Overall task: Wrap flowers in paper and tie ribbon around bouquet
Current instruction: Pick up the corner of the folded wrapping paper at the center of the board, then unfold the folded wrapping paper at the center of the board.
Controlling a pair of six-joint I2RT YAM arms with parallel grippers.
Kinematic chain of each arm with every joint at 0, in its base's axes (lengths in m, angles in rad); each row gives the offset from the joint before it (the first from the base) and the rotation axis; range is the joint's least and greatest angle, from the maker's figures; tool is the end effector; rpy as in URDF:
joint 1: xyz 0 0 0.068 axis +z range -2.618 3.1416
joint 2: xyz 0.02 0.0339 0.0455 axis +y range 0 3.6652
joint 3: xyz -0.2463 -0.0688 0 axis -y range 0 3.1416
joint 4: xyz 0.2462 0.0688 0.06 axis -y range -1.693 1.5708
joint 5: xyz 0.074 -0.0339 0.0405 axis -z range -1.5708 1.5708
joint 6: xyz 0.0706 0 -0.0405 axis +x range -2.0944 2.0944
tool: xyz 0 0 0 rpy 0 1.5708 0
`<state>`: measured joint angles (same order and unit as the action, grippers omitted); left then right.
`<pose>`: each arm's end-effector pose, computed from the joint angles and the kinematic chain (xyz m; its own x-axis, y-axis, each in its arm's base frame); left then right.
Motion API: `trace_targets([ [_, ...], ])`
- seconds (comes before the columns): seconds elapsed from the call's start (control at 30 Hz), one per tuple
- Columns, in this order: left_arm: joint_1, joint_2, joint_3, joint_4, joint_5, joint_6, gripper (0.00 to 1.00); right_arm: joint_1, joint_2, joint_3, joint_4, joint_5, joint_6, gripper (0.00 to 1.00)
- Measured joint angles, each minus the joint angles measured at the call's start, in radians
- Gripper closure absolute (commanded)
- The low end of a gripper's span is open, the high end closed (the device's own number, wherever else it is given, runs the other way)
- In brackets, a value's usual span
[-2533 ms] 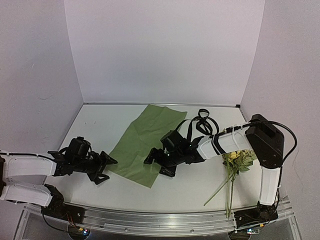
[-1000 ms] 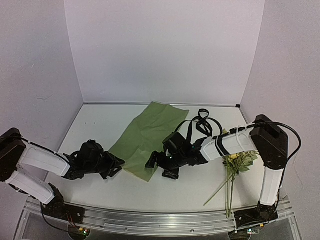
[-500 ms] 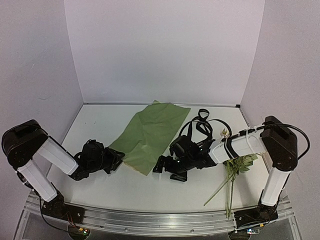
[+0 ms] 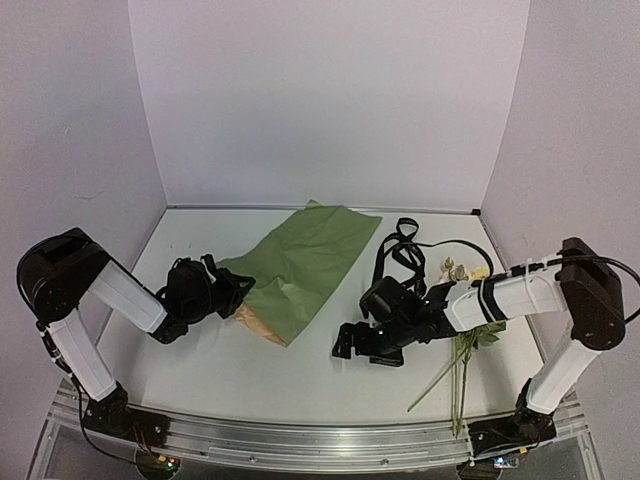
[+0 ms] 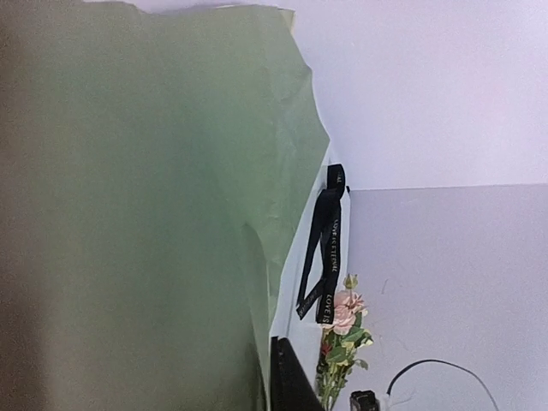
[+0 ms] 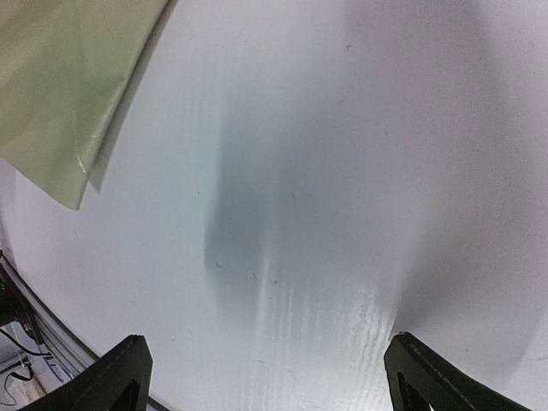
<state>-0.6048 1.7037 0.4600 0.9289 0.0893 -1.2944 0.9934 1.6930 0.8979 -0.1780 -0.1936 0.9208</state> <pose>0.2644 -0.1904 0.0991 -0.6815 -0.6938 -0.2329 -0.0715 0.3798 -0.9223 0.1774 0.2972 0.1058 -0.9747 -0.0650 -0.2139 -0.1742 0.8207 0.5442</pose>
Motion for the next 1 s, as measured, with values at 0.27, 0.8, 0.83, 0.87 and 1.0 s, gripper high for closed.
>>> trace_targets([
  [0.27, -0.064, -0.131, 0.332, -0.470, -0.003, 0.570, 1.00, -0.042, -0.187, -0.060, -0.152, 0.095, -0.064, 0.03],
  [0.8, -0.757, 0.338, 0.937, -1.261, -0.230, 1.543, 1.00, -0.280, -0.534, -0.058, -0.453, 0.195, -0.131, 0.02],
  [0.83, -0.767, 0.362, 0.928, -1.293, -0.239, 1.559, 1.00, -0.287, -0.533, -0.042, -0.468, 0.185, -0.144, 0.02],
  [0.87, -0.770, 0.370, 0.919, -1.313, -0.245, 1.567, 1.00, -0.292, -0.530, -0.027, -0.476, 0.177, -0.153, 0.02],
  [1.0, -0.759, 0.358, 0.913, -1.322, -0.277, 1.582, 1.00, -0.309, -0.490, 0.055, -0.501, 0.141, -0.193, 0.02],
])
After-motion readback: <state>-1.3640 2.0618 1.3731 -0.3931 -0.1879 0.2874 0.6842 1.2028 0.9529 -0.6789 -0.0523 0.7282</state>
